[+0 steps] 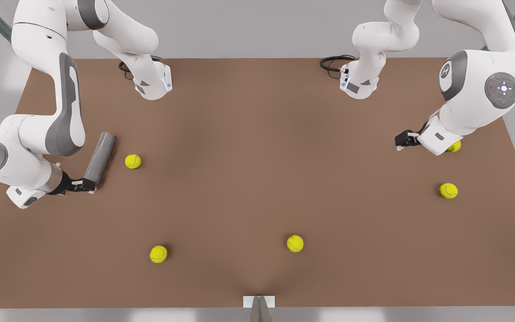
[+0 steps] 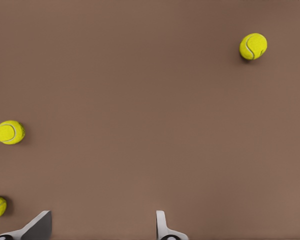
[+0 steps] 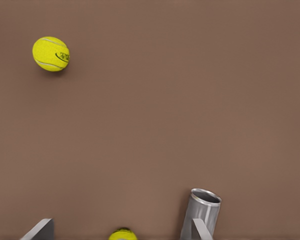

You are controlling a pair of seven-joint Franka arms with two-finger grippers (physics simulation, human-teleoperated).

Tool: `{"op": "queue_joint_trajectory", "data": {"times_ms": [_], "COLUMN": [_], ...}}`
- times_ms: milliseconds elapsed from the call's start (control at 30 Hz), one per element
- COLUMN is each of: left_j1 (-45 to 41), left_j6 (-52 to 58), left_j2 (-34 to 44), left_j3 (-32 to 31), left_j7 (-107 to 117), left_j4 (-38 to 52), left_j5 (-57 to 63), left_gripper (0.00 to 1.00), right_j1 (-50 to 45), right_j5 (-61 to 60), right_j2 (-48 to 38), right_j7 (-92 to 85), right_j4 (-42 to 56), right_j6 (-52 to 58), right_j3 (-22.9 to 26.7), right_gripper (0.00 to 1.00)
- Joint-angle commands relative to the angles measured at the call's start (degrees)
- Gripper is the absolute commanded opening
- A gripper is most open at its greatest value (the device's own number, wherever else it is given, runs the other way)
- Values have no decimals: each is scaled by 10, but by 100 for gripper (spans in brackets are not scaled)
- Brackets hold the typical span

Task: Put the tennis tube upright

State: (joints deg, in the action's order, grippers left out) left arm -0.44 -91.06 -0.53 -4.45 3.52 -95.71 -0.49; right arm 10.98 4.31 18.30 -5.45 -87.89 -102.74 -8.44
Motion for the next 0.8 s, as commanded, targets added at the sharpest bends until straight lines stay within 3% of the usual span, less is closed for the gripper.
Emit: {"op": "queue_joint_trajectory", "data": {"times_ms": [0, 167, 233, 367, 500, 700, 767], "left_j1": [-11, -11, -11, 11, 7, 8, 9], "left_j6": [1, -20, -20, -45, -30, -48, -50], "left_j2": [0, -8, -11, -42, -55, -70, -73], "left_j3": [-2, -3, -3, 0, -3, -3, -3], "left_j7": [0, 1, 3, 2, 19, 19, 18], "left_j4": [0, 3, 2, 3, 0, 3, 3], "left_j5": [0, -2, -42, -199, -199, -195, -196], "left_gripper": [100, 100, 100, 100, 100, 100, 100], "right_j1": [0, 4, 14, 63, 101, 156, 176], "right_j5": [0, -5, -18, -17, -18, -62, -61], "right_j2": [0, -11, -56, -78, -78, -131, -114], "right_j7": [0, 2, 2, 2, 10, 1, -42], "right_j4": [0, -40, -105, -134, -148, -338, -346], "right_j6": [0, -4, -7, -4, 15, -125, -156], "right_j3": [0, -1, -1, 0, 0, 0, 0], "right_gripper": [100, 100, 100, 100, 100, 100, 100]}}
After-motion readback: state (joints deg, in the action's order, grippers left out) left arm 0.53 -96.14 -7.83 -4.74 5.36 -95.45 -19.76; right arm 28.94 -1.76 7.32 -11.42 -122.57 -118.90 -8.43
